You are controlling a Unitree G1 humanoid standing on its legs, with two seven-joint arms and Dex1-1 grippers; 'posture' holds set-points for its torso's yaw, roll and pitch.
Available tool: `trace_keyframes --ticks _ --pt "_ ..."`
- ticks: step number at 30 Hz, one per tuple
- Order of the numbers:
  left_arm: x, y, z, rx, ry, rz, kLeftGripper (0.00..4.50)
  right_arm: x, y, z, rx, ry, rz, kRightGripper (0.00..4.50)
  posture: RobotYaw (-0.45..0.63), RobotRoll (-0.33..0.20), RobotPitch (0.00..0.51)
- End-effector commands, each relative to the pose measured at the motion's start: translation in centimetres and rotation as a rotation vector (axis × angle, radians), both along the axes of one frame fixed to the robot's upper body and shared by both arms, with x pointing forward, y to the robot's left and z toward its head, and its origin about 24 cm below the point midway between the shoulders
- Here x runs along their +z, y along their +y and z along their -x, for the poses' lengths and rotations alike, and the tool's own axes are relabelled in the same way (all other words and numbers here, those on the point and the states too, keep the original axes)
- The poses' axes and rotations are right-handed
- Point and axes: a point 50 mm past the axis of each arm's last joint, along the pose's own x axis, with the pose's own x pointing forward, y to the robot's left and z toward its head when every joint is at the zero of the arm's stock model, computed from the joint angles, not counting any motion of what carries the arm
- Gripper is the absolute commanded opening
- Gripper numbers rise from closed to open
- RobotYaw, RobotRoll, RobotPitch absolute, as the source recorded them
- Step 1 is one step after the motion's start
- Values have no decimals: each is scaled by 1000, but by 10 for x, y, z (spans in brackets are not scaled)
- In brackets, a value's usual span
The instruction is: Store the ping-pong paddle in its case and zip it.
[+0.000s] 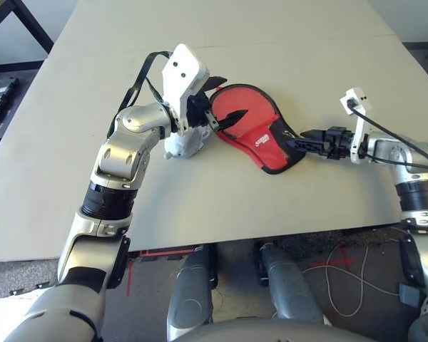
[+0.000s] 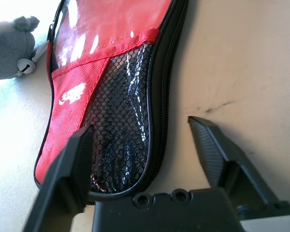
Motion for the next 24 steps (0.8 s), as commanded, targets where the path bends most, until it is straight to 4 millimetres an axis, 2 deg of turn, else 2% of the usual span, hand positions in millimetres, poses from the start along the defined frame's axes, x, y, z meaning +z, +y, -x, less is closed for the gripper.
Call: trace_keyframes --ticks 1,5,10,11,15,24 --pt "-1 3 3 -7 11 -6 4500 -14 6 1 0 78 12 2956 8 0 254" --pt "0 12 6 -10 50 -52 4500 -17 7 2 -9 108 12 1713 5 0 254" --pt "-3 38 18 -32 153 -214 4500 -17 6 4 -20 127 17 180 3 0 254" --pt "-3 46 22 -36 176 -259 4500 -18 5 4 -24 133 16 23 3 0 254" --pt "1 65 35 -39 231 -344 4500 -20 3 7 -32 158 18 23 6 0 257" --pt "1 63 35 -29 210 -352 4500 -23 6 19 -20 212 1 23 11 0 256"
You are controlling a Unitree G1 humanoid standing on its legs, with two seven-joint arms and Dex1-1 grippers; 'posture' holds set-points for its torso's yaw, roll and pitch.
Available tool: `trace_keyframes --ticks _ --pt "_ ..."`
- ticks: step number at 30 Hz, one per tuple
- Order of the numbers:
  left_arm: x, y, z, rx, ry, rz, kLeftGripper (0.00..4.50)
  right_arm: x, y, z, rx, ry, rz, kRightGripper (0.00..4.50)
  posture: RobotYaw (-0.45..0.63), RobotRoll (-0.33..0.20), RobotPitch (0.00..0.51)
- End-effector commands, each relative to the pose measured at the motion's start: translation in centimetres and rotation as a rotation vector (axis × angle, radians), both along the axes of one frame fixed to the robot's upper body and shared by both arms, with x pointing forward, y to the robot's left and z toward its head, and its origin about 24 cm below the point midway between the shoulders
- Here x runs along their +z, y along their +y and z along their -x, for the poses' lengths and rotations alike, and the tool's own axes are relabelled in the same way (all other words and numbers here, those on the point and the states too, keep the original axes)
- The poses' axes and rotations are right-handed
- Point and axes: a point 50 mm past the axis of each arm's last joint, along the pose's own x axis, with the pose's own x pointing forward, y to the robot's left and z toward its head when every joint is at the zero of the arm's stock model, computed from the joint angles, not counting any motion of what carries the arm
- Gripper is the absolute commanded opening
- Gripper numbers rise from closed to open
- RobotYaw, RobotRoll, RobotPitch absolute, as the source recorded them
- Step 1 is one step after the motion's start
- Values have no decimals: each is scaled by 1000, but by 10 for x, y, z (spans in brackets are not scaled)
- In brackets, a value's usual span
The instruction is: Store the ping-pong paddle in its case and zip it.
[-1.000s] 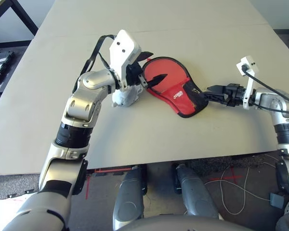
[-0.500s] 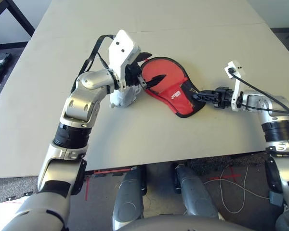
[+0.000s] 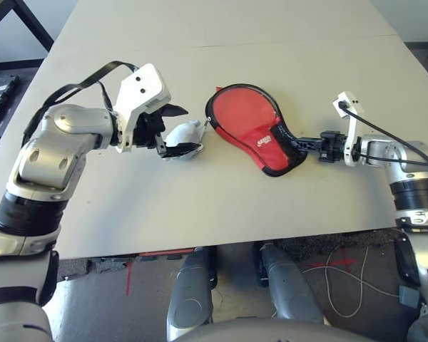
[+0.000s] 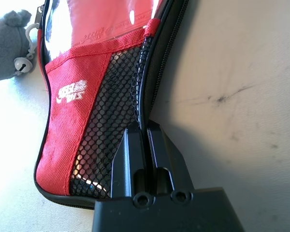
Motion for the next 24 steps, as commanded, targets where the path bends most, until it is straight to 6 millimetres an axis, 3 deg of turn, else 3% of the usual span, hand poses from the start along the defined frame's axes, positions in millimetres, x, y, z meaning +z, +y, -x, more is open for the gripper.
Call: trace_keyframes --ticks 1,24 --pt "-4 -4 1 -9 4 0 4500 -19 5 14 17 119 4 23 11 0 256" --pt "-9 -10 4 -25 12 2 4500 -22 59 91 110 300 -92 23 0 0 270"
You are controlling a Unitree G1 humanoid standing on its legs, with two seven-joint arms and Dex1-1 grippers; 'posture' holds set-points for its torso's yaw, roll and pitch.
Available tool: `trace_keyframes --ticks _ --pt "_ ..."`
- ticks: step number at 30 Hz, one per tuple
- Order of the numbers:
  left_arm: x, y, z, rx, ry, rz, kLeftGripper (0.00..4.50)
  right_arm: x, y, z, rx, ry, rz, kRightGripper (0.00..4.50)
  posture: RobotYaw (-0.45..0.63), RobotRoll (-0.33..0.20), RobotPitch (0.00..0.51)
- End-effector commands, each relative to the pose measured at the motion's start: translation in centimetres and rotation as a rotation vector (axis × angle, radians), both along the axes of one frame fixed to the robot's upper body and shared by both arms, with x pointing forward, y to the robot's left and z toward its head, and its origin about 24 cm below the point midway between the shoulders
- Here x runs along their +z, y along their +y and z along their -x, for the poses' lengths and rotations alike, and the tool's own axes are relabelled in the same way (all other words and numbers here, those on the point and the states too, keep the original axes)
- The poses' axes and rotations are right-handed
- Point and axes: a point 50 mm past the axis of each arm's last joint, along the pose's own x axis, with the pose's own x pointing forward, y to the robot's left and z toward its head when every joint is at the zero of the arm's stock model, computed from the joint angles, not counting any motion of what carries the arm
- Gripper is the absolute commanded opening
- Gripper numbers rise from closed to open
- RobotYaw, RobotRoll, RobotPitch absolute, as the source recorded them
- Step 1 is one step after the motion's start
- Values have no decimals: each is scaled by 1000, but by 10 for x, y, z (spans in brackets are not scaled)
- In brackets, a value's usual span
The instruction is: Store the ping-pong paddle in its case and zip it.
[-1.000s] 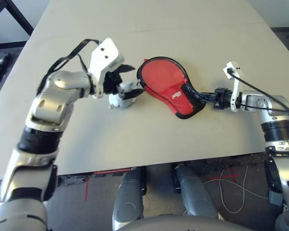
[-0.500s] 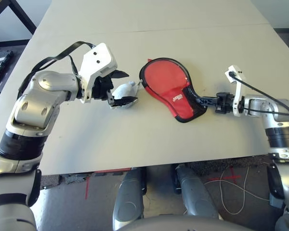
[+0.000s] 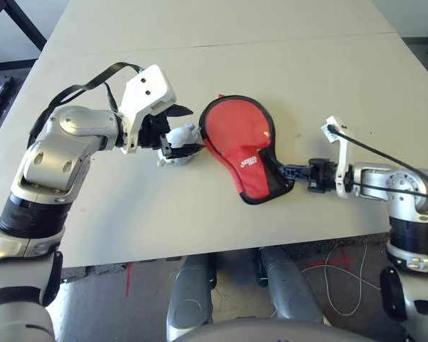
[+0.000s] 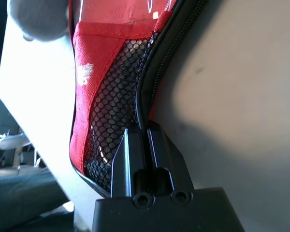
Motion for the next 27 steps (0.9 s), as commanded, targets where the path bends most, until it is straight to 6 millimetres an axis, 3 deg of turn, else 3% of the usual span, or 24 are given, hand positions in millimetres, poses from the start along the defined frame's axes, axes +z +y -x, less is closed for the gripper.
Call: trace_keyframes --ticks 1,11,15,19,23,27 --pt "-6 -3 2 -12 17 -9 4500 -9 6 15 53 67 1 23 1 0 271" --pt "-9 -1 4 -2 20 -9 4500 -14 -15 32 44 94 60 23 4 0 278" --pt "-10 -1 4 -2 21 -9 4500 -9 -28 29 19 97 95 23 -6 0 278" --pt "-10 -2 2 -4 21 -6 4500 -4 -27 24 20 85 63 23 -11 0 277" --pt "-11 -2 1 -3 19 -5 4500 11 -20 22 71 25 -46 1070 -9 0 277" --pt "-11 0 2 3 19 -8 4500 30 -24 21 118 -42 -87 2378 -7 0 275"
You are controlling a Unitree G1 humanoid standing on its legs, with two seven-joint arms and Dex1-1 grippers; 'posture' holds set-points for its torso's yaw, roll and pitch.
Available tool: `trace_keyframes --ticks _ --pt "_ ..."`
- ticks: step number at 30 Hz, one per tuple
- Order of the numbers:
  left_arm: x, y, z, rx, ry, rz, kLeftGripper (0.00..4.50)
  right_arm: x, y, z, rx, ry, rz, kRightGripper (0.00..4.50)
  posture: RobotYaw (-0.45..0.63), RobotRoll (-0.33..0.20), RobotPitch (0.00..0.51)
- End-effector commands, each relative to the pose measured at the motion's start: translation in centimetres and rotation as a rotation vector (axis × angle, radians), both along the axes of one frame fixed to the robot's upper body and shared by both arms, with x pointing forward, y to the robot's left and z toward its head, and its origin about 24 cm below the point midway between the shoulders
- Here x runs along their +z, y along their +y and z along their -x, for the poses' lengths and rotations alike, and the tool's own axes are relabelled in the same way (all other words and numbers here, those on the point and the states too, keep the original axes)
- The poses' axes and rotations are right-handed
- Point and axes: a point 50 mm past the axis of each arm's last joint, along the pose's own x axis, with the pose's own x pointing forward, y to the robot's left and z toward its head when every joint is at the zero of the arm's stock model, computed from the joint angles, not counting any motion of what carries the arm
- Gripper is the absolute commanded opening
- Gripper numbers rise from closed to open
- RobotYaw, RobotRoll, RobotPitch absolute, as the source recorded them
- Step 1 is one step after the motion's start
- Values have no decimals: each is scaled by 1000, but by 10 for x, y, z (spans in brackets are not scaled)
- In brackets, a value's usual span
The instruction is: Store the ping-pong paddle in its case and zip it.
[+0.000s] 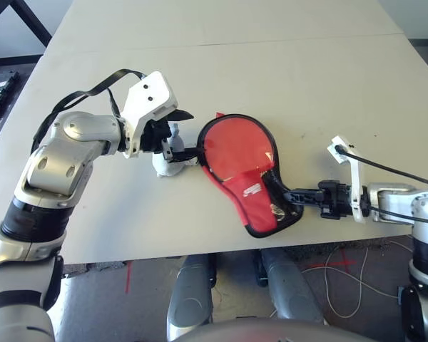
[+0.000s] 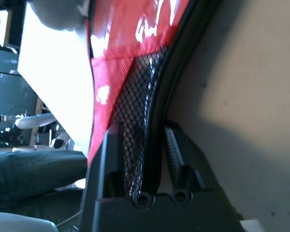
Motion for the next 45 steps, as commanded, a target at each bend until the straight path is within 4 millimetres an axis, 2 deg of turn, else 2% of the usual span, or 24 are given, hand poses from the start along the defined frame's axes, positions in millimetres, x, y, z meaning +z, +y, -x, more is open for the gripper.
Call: trace_keyframes --ticks 1,7,13,17,23,28,34,38,45 --pt "-4 0 1 -3 12 -9 4500 17 -6 2 55 -46 -39 2659 -8 0 274" --pt "-4 2 0 5 9 -12 4500 32 -35 -5 80 -125 11 4478 -12 0 268" --pt "-1 5 -1 14 -1 -15 4500 29 -59 -20 81 -195 100 4478 -7 0 266" --pt "1 9 -1 31 -7 -21 4500 34 -62 -40 85 -372 130 4478 -3 0 266" --pt "4 18 0 67 -13 -38 4500 51 -39 -77 182 -681 130 4478 10 0 266" --pt "7 27 2 103 -15 -51 4500 53 -15 -95 322 -822 157 4478 25 0 268" --pt "6 33 4 136 -7 -52 4500 44 5 -105 449 -870 166 4478 46 0 267" --pt "4 35 6 154 -1 -49 4500 28 21 -104 560 -873 193 4478 59 0 270" --pt "1 34 7 159 9 -40 4500 12 25 -107 581 -859 268 4478 65 0 275"
